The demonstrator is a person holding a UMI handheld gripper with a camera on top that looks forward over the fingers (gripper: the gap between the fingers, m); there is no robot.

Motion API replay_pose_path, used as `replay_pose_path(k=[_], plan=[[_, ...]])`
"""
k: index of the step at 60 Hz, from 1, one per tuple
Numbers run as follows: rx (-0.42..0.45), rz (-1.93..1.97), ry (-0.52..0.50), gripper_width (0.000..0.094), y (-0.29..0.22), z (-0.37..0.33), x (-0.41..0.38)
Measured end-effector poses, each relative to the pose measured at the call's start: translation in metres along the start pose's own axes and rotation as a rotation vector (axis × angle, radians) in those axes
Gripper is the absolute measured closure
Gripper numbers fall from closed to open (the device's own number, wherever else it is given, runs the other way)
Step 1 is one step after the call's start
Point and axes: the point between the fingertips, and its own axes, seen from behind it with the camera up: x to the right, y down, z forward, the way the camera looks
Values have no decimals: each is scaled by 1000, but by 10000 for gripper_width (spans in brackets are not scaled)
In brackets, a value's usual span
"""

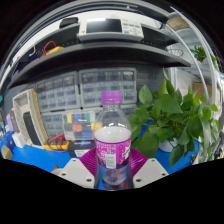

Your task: Pour water

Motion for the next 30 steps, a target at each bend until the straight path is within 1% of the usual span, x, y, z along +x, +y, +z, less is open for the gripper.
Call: replay_pose_path(k=[4, 13, 14, 15, 16, 22, 27, 30], plan=[[-18, -12, 9, 546, 13, 6, 10], [-31, -38, 35, 548, 44, 17, 29], [-38, -39, 36, 479, 49, 18, 30], [-25, -38, 32, 494, 48, 18, 30], [-1, -32, 27, 534, 45, 18, 29], [22, -21, 18, 534, 47, 14, 30], [31, -43, 11, 506, 48, 9, 28], [37, -37, 13, 471, 49, 10, 28]])
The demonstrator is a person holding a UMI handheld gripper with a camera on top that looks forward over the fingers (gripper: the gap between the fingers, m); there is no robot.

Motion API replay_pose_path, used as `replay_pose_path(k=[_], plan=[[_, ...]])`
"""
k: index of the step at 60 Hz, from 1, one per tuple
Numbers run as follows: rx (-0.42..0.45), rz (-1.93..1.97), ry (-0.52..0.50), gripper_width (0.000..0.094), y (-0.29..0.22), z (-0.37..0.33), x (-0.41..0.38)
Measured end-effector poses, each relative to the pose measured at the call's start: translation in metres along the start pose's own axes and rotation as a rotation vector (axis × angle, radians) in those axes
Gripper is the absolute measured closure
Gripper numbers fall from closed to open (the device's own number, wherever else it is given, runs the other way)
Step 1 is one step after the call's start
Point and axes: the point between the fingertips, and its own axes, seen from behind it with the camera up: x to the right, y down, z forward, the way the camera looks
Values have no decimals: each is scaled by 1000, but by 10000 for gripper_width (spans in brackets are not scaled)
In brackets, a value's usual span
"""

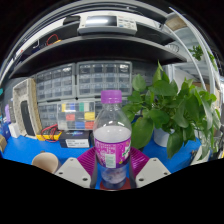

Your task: Pour water

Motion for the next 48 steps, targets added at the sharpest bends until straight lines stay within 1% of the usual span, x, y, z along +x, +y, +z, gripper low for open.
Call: replay_pose_path(k=[5, 7, 11, 16, 27, 32, 37, 48], plan=[[-6, 11, 3, 432, 0, -3, 1], [-24, 19, 6, 410, 3, -4, 2], [-83, 9, 14, 264, 16, -5, 5], [-107, 3, 24, 193, 22, -16, 4], [-146, -8, 35, 202, 36, -73, -9], [-175, -19, 13, 203, 39, -107, -25], [-167, -40, 7, 202, 27, -142, -40], [-122, -26, -76, 200, -14, -206, -93]])
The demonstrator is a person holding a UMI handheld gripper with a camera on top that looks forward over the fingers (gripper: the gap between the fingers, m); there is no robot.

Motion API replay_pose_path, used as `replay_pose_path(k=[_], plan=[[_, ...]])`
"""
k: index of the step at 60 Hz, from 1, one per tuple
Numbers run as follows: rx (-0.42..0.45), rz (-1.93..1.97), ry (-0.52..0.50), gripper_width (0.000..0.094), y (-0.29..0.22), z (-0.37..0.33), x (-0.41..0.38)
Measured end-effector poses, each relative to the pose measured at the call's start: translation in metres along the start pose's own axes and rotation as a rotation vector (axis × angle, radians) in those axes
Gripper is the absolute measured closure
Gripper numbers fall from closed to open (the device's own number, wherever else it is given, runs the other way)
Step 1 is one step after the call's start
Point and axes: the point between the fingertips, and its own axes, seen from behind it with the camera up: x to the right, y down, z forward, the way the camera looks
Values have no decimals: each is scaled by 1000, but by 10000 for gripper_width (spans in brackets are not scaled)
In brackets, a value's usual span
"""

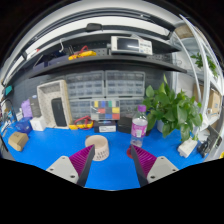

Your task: Pour water

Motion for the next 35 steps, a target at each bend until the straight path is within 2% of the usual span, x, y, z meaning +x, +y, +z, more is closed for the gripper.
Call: replay_pose_path(k=[16, 35], plan=[[28, -65, -77, 193, -23, -50, -57], [41, -39, -81, 194, -20, -65, -78]])
